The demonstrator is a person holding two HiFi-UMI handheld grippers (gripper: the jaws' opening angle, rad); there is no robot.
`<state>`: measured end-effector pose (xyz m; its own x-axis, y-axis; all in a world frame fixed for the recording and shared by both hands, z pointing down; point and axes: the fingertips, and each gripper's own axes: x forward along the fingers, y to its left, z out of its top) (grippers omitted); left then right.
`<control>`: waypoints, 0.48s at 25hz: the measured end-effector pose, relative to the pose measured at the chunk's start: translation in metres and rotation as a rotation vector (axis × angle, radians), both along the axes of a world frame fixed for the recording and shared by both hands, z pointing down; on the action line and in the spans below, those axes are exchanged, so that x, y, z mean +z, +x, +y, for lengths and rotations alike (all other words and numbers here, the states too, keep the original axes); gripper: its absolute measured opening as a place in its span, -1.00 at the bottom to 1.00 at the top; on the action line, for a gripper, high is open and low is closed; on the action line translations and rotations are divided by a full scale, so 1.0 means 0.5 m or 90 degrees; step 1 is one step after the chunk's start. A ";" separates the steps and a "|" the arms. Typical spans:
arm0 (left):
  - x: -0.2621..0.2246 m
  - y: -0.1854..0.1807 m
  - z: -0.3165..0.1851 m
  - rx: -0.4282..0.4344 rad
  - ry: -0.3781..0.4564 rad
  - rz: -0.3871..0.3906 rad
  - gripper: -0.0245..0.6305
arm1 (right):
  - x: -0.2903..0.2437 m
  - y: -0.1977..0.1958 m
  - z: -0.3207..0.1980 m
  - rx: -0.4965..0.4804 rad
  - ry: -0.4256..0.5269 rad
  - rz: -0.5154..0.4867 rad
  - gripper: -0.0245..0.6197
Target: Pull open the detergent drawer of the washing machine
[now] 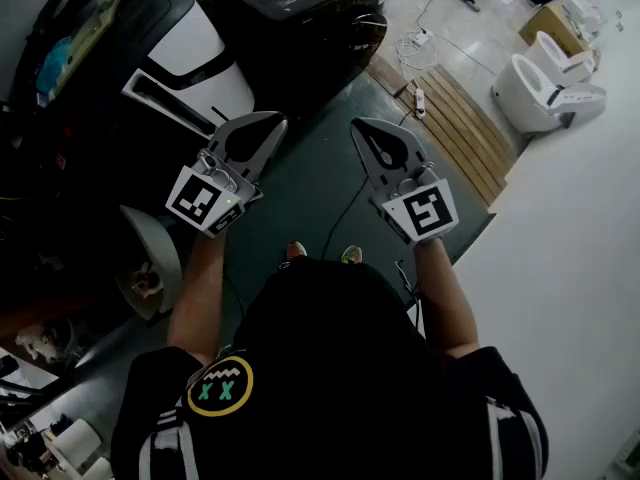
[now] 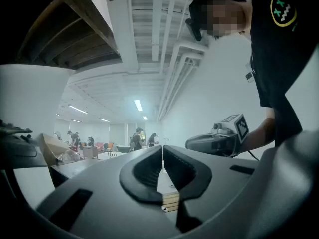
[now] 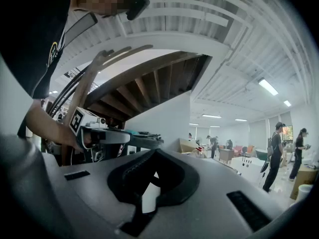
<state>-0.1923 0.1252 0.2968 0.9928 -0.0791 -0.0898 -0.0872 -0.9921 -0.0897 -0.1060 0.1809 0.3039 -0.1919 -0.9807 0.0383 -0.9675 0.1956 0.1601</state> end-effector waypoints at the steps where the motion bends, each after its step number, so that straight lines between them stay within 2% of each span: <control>1: 0.000 -0.001 0.001 0.003 0.006 0.003 -0.84 | -0.002 -0.001 0.001 0.000 0.001 0.002 -0.87; 12: -0.003 0.001 0.026 0.011 0.013 0.007 -0.84 | -0.010 -0.025 0.017 -0.032 0.027 -0.004 -0.86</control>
<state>-0.1919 0.1381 0.2955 0.9930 -0.0597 -0.1022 -0.0709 -0.9915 -0.1094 -0.1184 0.1895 0.2992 -0.2408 -0.9706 -0.0038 -0.9576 0.2369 0.1637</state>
